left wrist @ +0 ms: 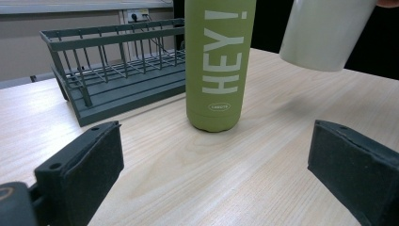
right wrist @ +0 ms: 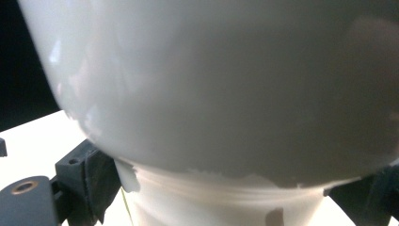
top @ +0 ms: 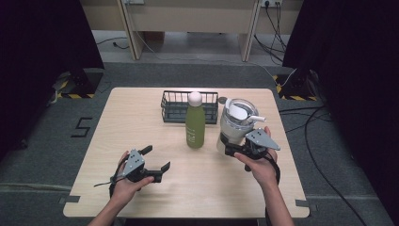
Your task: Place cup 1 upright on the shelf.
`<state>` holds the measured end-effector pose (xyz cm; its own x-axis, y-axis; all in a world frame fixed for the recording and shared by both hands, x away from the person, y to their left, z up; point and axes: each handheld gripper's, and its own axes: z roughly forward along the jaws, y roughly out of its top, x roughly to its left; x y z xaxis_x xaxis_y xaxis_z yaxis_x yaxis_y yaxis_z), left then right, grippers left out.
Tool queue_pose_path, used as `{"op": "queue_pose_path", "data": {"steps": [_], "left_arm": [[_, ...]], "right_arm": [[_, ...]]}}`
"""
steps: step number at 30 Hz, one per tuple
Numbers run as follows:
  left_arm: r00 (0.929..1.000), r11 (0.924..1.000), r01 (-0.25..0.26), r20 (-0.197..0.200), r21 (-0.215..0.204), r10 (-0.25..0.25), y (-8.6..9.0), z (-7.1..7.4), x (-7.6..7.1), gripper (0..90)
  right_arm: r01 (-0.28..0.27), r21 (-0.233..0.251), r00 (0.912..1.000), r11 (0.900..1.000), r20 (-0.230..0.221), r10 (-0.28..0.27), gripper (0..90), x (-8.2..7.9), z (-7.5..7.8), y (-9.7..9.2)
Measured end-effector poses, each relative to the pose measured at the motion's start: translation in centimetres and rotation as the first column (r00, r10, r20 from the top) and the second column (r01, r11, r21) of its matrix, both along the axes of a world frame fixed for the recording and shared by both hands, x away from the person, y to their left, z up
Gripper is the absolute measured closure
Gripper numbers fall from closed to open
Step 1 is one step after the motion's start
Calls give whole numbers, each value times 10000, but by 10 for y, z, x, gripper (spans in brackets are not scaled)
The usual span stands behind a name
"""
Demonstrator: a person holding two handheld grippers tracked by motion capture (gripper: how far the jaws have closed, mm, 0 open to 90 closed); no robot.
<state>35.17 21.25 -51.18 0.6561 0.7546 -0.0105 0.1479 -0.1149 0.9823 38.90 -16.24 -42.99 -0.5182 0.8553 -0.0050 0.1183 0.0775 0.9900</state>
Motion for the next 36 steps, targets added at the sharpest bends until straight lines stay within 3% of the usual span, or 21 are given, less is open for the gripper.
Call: {"op": "queue_pose_path", "data": {"steps": [36], "left_arm": [[10000, 10000, -42, -19, -10, 42, 0, 0, 0, 36]], "right_arm": [[449, 147, 9989, 9989, 162, -451, 98, 42, 26, 0]]}}
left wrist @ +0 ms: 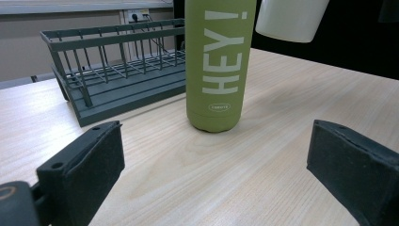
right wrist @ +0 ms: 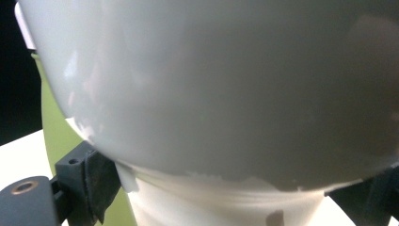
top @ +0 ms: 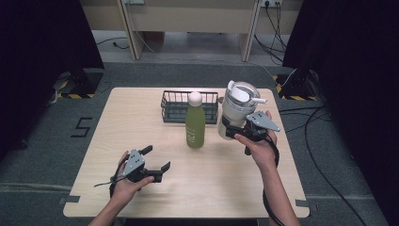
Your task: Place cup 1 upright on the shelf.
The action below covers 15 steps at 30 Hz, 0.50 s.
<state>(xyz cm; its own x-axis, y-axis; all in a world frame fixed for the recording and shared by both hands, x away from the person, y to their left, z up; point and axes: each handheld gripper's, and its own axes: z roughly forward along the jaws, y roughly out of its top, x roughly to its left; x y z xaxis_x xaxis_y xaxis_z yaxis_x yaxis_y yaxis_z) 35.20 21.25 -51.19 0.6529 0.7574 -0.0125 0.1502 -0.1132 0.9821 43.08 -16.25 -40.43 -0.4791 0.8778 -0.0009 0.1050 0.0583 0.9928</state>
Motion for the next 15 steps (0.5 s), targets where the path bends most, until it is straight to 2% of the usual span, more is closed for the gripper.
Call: {"op": "queue_pose_path", "data": {"steps": [8, 15], "left_arm": [[10000, 10000, 7, -3, 16, -7, 0, 0, 0, 36], [10000, 10000, -21, -6, -41, 21, 0, 0, 0, 38]], "right_arm": [[115, 102, 9999, 9999, 23, -115, 98, 7, 4, 0], [207, -6, 9998, 9998, 70, -207, 98, 15, 6, 0]]}}
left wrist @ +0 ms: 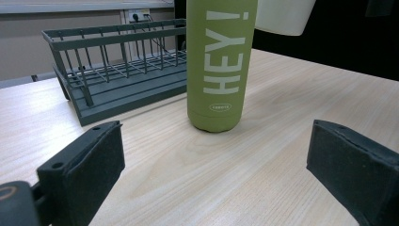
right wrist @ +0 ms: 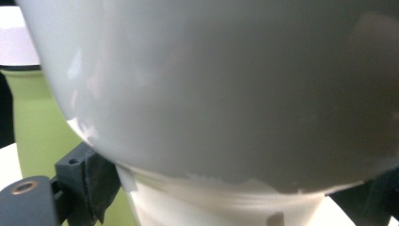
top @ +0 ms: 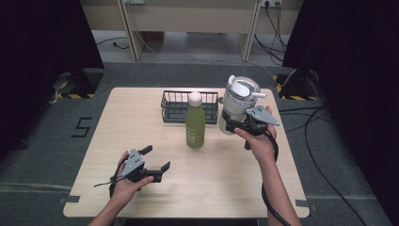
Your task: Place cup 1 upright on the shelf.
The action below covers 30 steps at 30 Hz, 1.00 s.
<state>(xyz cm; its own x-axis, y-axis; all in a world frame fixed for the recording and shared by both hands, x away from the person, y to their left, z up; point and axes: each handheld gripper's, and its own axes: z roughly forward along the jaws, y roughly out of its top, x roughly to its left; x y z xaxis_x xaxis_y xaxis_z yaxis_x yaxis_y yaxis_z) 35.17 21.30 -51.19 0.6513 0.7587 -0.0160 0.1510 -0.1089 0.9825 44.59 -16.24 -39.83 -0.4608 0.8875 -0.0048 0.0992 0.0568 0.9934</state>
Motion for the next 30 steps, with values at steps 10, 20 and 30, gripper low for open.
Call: {"op": "queue_pose_path", "data": {"steps": [10, 20, 30], "left_arm": [[10000, 10000, 5, -17, 7, -5, 0, 0, 0, 39], [10000, 10000, -30, -22, 33, 30, 0, -1, 0, 41], [10000, 9999, 32, -5, 99, -31, -1, -1, 0, 41]], "right_arm": [[35, -4, 10000, 10000, 12, -35, 97, 8, 1, 0], [1, 41, 10000, 10000, 22, -1, 97, 16, 6, 3], [67, 57, 10000, 10000, 72, -68, 98, 25, 12, 2]]}}
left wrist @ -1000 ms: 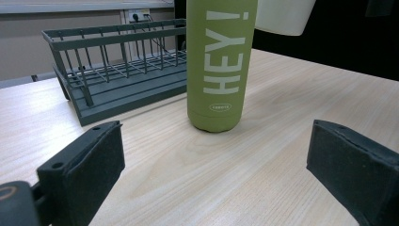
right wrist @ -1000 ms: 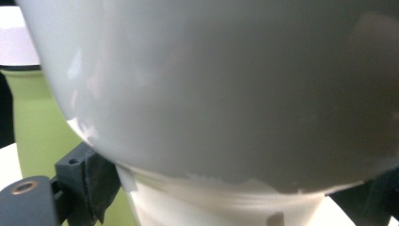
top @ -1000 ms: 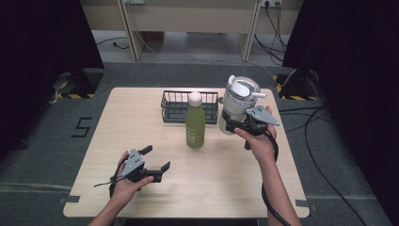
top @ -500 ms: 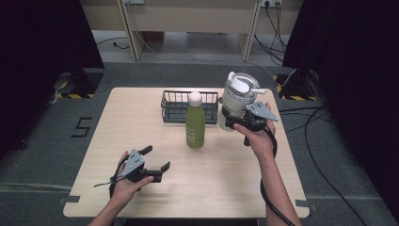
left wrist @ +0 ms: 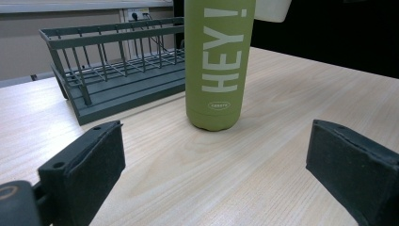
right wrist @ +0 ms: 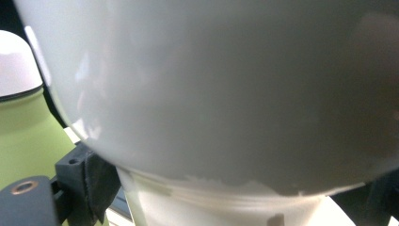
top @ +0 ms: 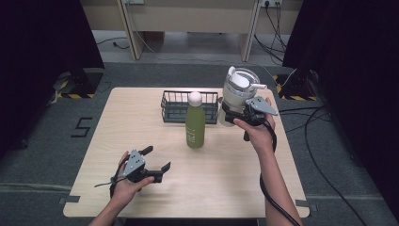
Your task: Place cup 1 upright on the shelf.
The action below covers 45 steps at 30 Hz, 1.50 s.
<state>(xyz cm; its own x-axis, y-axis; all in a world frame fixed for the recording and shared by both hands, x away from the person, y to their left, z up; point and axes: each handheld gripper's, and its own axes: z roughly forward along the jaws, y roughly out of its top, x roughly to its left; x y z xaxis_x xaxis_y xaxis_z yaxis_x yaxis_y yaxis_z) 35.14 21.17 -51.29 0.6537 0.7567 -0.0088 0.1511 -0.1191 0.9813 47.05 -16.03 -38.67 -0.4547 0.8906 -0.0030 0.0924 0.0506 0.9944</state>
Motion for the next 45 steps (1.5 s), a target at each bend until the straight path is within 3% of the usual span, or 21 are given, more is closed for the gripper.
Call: {"op": "queue_pose_path", "data": {"steps": [45], "left_arm": [[10000, 10000, -9, -3, -17, 9, 0, -1, 1, 44]], "right_arm": [[14, 61, 9999, 10000, 101, -15, 98, 38, 16, 16]]}}
